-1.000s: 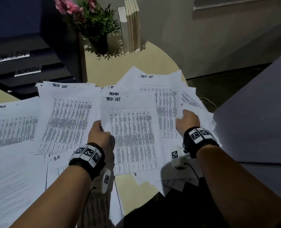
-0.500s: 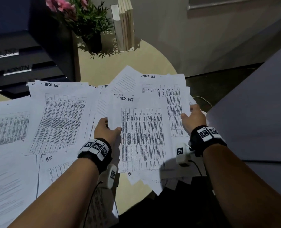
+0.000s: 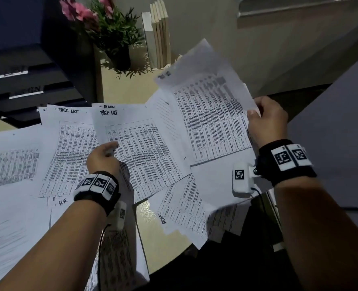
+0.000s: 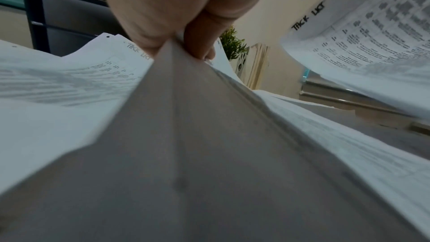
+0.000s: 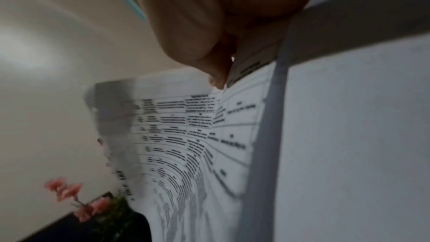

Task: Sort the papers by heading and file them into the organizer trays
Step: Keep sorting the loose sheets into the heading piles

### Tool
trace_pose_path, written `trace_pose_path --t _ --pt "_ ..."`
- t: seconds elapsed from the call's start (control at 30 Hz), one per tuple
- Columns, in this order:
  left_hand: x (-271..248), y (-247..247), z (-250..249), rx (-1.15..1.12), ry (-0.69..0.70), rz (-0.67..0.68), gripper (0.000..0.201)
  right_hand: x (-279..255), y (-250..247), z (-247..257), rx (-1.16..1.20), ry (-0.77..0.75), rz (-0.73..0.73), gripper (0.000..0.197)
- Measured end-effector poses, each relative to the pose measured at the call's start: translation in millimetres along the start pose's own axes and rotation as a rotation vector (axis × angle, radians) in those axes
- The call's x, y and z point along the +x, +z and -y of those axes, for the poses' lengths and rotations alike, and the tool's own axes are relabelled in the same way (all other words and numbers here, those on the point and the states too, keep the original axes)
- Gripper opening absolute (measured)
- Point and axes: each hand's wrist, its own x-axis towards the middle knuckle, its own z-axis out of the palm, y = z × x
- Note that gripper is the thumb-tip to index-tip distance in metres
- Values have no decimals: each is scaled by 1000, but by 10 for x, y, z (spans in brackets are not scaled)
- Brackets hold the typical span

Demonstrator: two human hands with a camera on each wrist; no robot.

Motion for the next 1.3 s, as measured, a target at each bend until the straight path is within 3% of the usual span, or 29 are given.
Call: trace_pose_path --t 0.13,0.23,0.3,0.37,0.43,0.57,0.7,0.8,0.9,1.0,1.17,1.3 --pt "-107 16 -51 -104 -53 146 47 -10 137 -61 136 135 52 21" --pt "-232 89 -101 -174 -73 247 16 -148 412 -122 149 207 114 17" --pt "-274 153 -66 -150 -116 339 46 -301 631 -128 148 244 166 10" --pt "-320 202 -10 -115 -154 379 42 -425 807 -132 139 291 188 1" --pt "-363 229 87 -67 -113 351 23 -468 877 -175 117 327 177 5" --pt "-299 186 215 58 -65 243 18 -428 767 -380 84 323 174 10" --pt "-253 182 271 15 -127 158 24 -558 724 -471 58 331 313 7" --pt "-270 197 224 -60 -184 201 38 -772 802 -351 55 324 439 6" --pt "-275 168 214 88 -90 197 55 -930 901 -161 34 238 601 9" --pt "-250 72 249 127 -55 110 44 -811 984 -40 60 201 544 12" --pt "-146 -32 368 214 -97 148 35 -248 1130 -75 -83 202 367 27" --pt "-126 -33 422 222 -93 180 38 32 1263 -134 -302 137 423 44"
